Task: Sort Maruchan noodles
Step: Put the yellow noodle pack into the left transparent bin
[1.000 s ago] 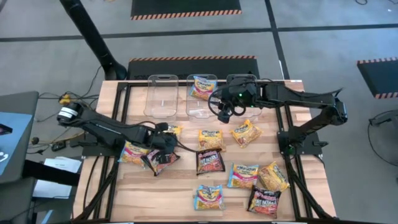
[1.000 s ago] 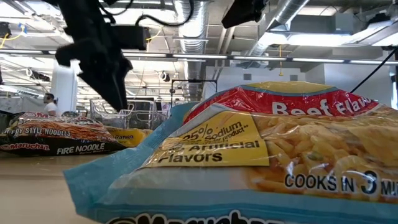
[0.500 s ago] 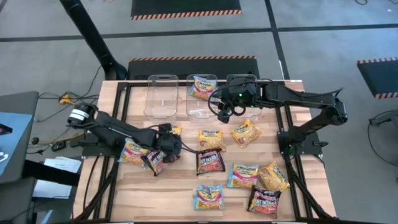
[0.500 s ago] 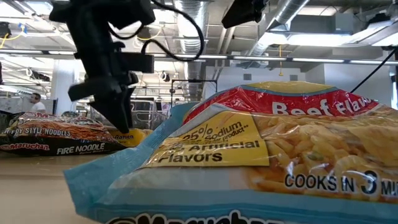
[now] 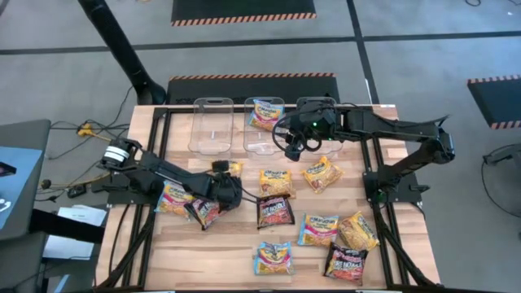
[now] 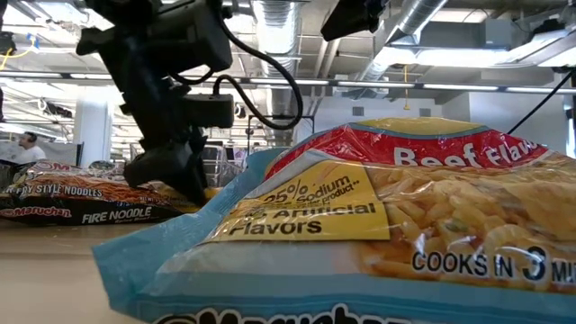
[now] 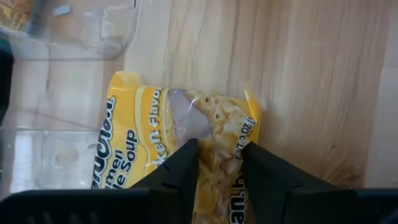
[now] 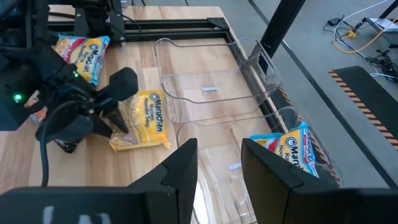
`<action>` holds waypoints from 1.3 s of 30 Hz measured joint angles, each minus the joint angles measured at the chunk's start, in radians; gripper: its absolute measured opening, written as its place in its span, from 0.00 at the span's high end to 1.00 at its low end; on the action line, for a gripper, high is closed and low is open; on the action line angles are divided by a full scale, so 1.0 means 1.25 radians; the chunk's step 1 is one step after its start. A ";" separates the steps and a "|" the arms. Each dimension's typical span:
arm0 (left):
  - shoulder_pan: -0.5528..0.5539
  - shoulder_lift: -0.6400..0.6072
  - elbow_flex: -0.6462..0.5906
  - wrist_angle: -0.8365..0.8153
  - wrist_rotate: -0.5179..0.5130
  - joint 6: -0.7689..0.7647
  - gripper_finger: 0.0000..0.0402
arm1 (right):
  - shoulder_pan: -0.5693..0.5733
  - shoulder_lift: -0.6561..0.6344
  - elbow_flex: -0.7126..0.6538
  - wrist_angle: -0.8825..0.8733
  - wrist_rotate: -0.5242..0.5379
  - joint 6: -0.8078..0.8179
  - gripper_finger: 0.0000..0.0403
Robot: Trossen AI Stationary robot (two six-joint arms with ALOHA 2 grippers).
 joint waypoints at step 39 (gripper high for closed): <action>-0.098 -0.194 0.242 -0.215 -0.261 0.162 1.00 | 0.000 0.000 0.000 -0.003 0.000 0.000 0.63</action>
